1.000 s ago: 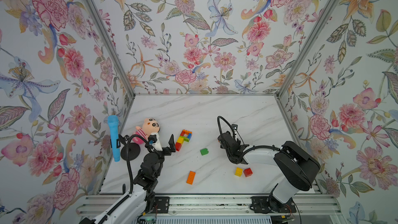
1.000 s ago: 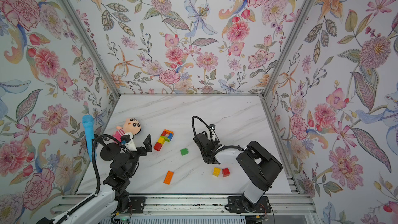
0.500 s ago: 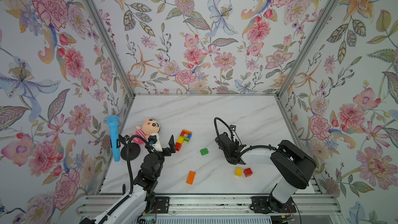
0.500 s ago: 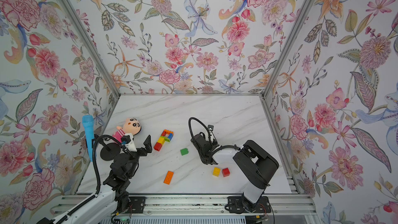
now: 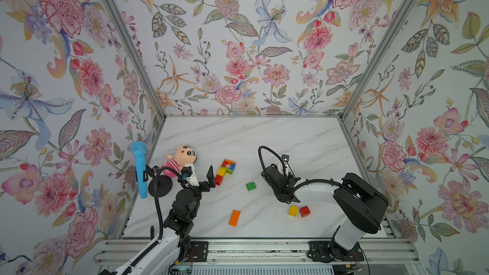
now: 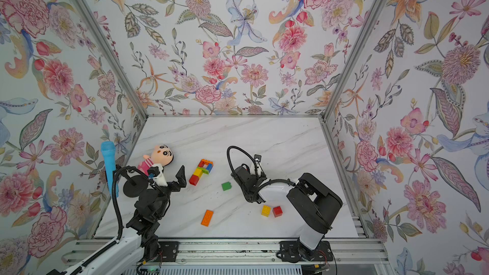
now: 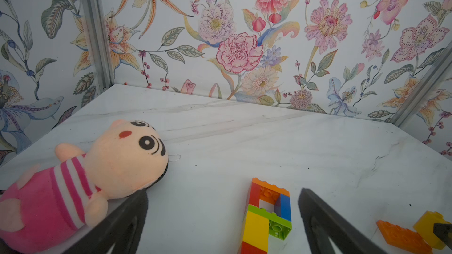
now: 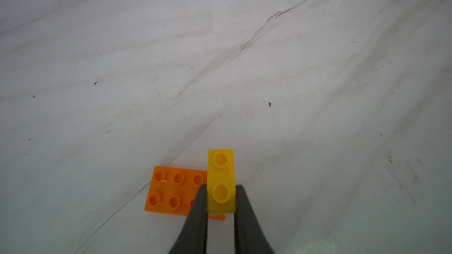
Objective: Assemble the letter p with lego
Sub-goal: Assemble the lego brick with the lego brick.
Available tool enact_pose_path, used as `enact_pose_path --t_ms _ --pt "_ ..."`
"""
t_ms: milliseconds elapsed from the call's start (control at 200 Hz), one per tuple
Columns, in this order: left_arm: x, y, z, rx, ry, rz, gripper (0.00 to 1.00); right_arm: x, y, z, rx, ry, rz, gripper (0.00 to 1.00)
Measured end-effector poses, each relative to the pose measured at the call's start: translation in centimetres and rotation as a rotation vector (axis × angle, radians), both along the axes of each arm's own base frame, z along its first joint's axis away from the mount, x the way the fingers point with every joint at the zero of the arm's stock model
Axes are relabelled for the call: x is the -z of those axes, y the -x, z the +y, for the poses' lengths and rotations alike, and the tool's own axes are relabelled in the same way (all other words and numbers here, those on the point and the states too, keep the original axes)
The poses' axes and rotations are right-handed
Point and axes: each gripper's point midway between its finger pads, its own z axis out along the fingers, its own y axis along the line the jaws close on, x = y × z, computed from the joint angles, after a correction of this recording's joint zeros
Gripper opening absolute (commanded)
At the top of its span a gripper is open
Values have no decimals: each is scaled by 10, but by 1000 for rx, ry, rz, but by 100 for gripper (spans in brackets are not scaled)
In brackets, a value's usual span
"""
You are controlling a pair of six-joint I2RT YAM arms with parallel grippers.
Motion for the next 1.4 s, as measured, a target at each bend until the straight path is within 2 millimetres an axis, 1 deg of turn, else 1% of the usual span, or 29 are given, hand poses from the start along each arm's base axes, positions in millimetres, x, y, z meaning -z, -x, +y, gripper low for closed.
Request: enact_pose_path --t_ms 240,375,510,676,901,1091,1401 --pt "0 0 0 0 0 0 99 0 5 0 5 7 7 0" --pt "-3 1 0 0 5 -10 99 -2 4 3 11 -6 4 0" --pt "-5 1 1 0 8 -18 99 1 2 5 12 -3 7 0" --pt "-4 2 1 0 8 -17 99 6 2 5 14 7 15 0" --pt "0 2 1 0 4 -9 99 6 2 5 22 3 19 0" --pt "0 2 1 0 5 -10 99 7 3 3 35 1 24 0" --pt "-1 3 1 1 5 -12 99 8 5 5 47 1 21 0"
